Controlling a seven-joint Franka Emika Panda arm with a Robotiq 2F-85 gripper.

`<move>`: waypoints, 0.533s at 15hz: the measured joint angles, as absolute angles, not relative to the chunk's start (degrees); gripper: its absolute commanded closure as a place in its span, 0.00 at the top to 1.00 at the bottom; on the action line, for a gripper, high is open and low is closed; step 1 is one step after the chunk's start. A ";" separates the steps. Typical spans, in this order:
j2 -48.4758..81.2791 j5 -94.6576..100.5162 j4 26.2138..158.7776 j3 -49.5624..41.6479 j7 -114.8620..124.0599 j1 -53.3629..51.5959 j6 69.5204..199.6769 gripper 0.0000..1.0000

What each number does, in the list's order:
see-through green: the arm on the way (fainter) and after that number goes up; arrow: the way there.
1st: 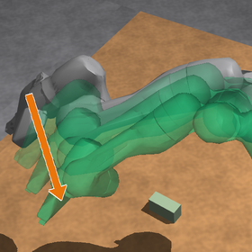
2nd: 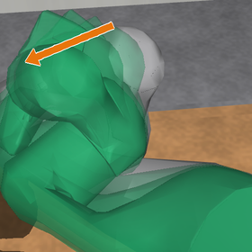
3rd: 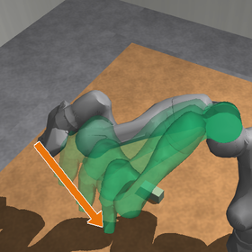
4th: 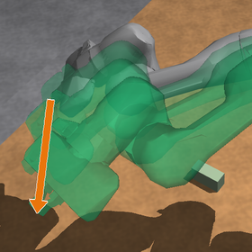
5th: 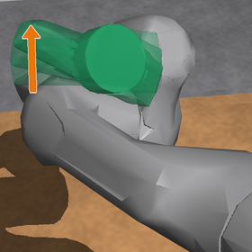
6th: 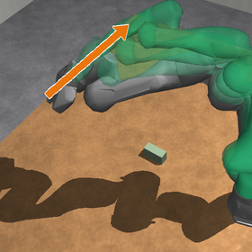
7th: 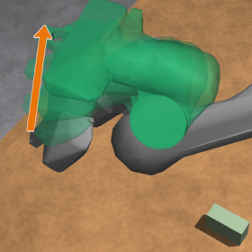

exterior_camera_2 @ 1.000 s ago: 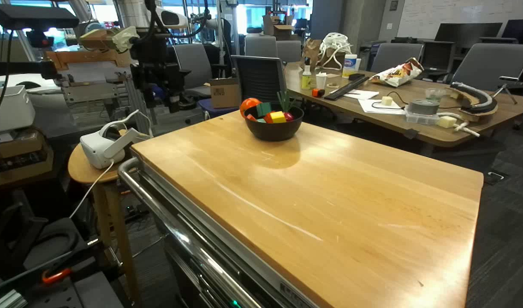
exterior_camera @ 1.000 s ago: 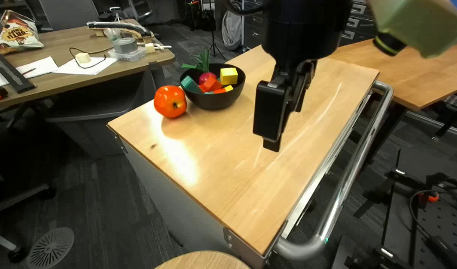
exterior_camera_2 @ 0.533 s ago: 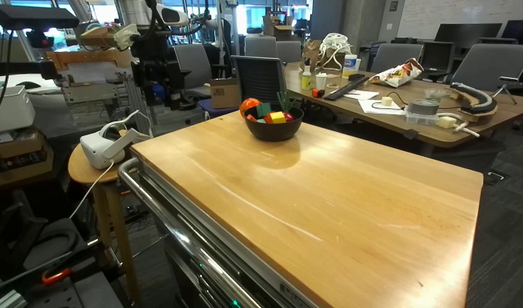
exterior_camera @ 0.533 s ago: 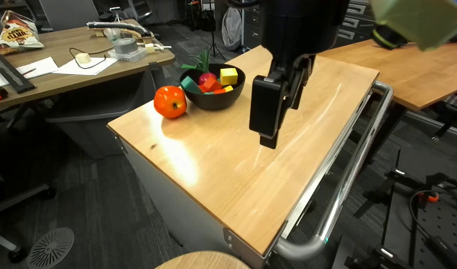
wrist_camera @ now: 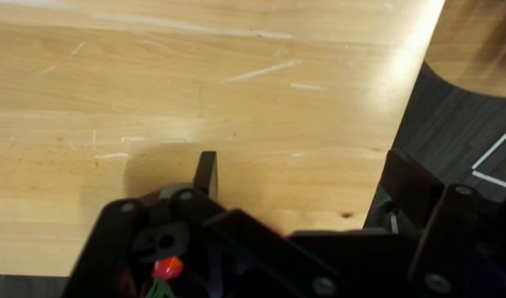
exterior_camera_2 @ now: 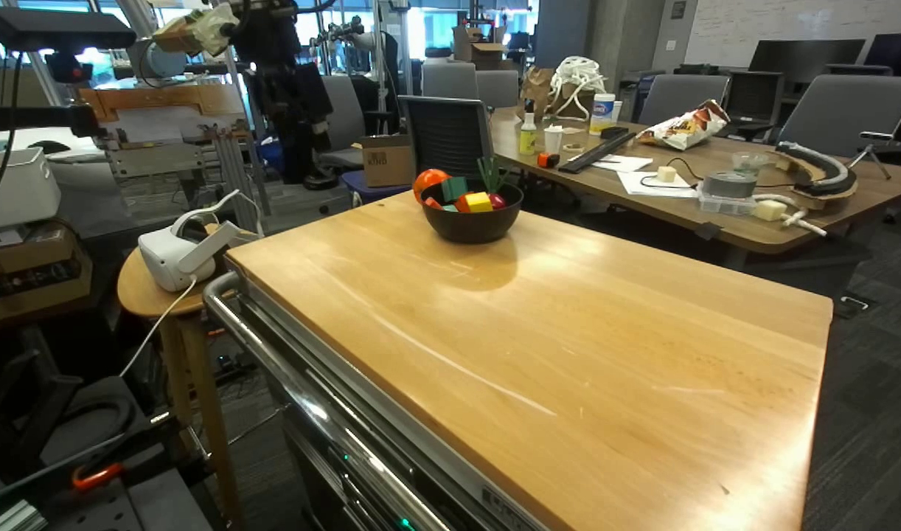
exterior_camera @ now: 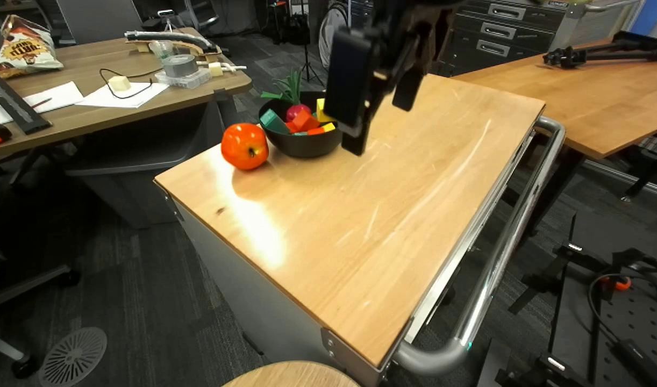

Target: Move the apple toy to the right and put the toys in the bowl on the counter

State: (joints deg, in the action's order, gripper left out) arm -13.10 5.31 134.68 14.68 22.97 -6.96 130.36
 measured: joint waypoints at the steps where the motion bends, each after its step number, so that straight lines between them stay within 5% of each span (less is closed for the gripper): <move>1: -14.31 5.38 133.81 14.50 24.08 -6.84 130.65 1.00; 8: -16.47 7.74 129.50 14.34 24.74 -6.43 133.21 1.00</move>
